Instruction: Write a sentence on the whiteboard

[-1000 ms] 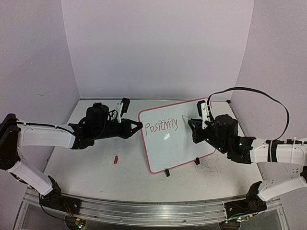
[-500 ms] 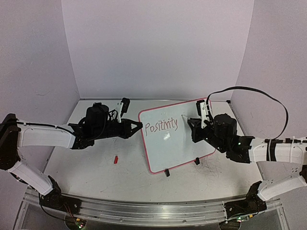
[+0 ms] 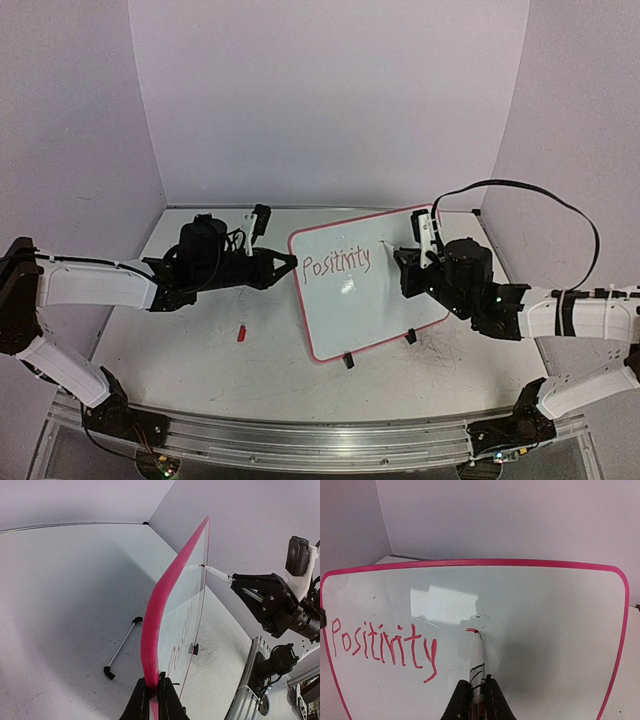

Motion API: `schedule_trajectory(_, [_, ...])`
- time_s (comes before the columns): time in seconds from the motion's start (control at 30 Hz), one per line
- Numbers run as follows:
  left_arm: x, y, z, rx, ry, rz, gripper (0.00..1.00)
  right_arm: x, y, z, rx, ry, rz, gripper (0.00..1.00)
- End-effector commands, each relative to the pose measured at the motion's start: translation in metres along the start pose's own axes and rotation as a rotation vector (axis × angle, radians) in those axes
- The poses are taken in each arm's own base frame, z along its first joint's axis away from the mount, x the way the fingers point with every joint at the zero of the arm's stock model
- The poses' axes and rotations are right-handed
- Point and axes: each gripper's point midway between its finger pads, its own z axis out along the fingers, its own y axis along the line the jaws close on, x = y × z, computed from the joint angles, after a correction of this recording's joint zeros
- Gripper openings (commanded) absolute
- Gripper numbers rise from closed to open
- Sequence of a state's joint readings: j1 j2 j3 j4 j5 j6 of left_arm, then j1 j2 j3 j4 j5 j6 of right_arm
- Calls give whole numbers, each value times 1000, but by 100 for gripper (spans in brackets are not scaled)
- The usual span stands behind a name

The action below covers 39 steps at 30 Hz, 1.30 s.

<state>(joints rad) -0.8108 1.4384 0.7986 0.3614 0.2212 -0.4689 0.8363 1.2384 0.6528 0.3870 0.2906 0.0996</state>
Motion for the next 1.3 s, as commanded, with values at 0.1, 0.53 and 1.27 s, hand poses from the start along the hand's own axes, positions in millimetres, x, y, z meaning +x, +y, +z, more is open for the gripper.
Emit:
schedule_trajectory(0.1, [-18, 3, -2, -40, -45, 41, 0, -25, 1, -14, -39, -67, 36, 0])
schedule_trajectory(0.53, [-19, 2, -2, -37, -47, 39, 0, -7, 3, -8, -43, -20, 36, 0])
schedule_trajectory(1.27, [-20, 2, -5, -39, -53, 47, 0, 1, 0, -1, -10, -2, 41, 0])
